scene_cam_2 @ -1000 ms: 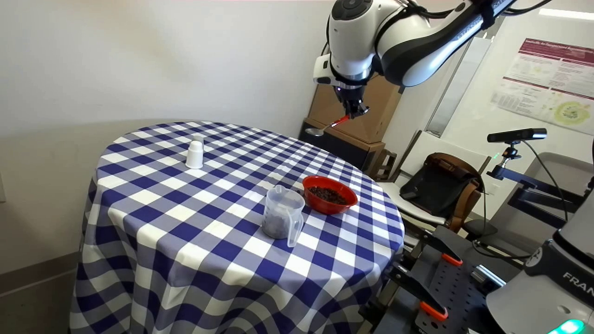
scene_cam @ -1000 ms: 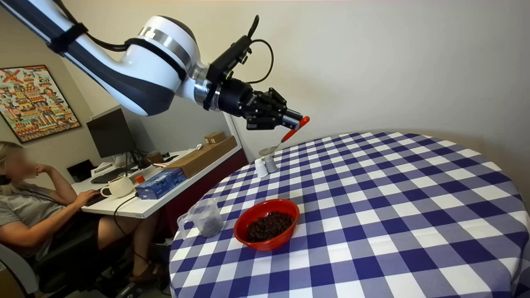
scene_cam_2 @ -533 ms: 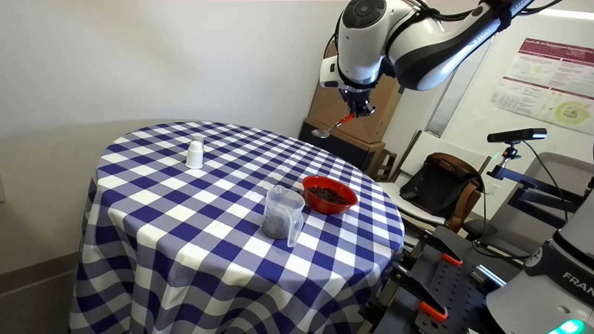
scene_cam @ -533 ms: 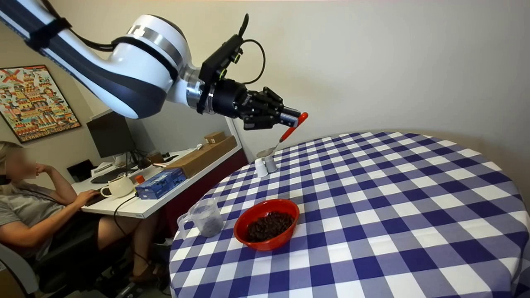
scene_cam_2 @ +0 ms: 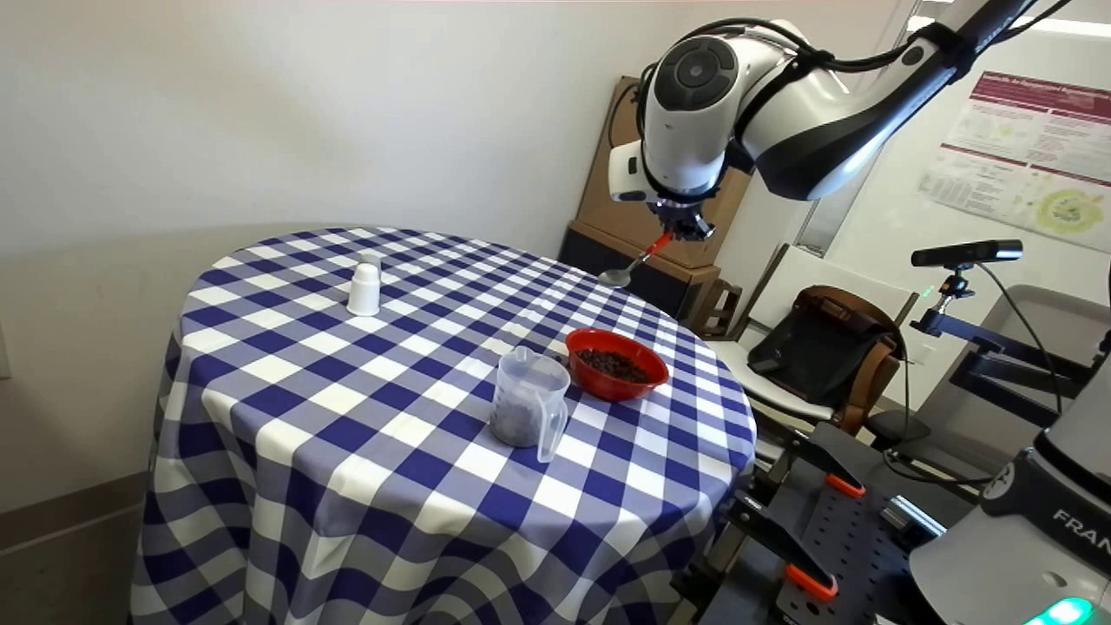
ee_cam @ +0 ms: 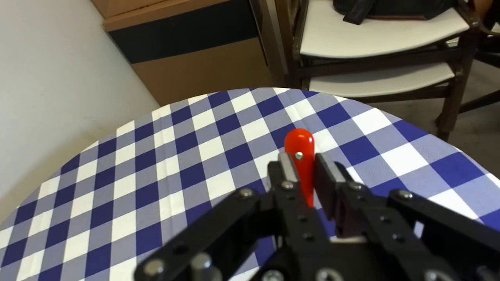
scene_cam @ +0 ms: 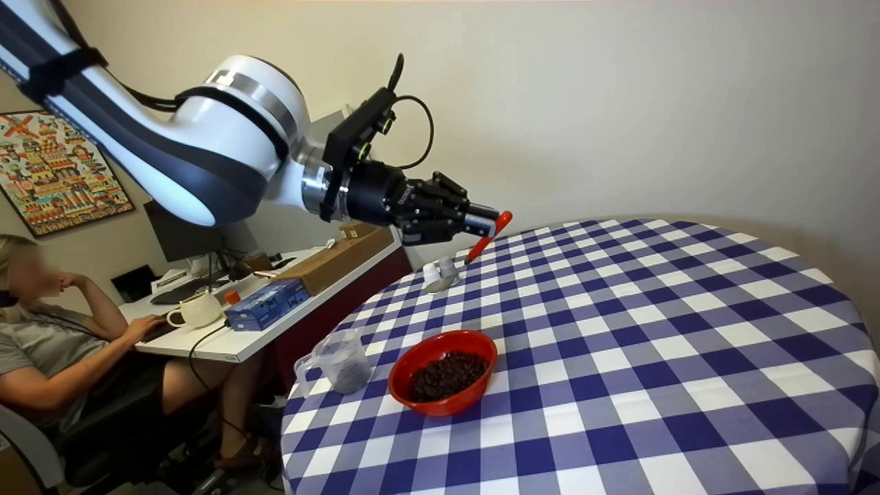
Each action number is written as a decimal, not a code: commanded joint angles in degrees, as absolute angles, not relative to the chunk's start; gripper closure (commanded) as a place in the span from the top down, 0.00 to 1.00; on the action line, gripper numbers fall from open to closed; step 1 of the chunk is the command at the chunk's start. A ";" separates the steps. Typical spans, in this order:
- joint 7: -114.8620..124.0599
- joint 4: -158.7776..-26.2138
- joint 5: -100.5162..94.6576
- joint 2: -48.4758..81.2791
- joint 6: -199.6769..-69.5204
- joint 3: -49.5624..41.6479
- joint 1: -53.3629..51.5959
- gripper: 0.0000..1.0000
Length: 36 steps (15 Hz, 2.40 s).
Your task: Put the spoon in the red bowl then take it out of the bowl and set it down on the table
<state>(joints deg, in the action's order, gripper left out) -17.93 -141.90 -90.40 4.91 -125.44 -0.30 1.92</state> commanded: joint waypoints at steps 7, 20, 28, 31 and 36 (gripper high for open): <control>-7.61 -145.16 -100.53 8.06 -121.86 0.24 0.78 0.05; 2.45 -146.51 -112.15 13.35 -117.81 0.89 0.77 0.05; 7.39 -147.27 -116.92 15.61 -116.15 1.29 0.85 0.05; 9.74 -147.93 -119.70 16.07 -115.92 1.38 0.91 0.05; 15.31 -148.77 -127.35 16.85 -114.05 1.46 1.09 0.05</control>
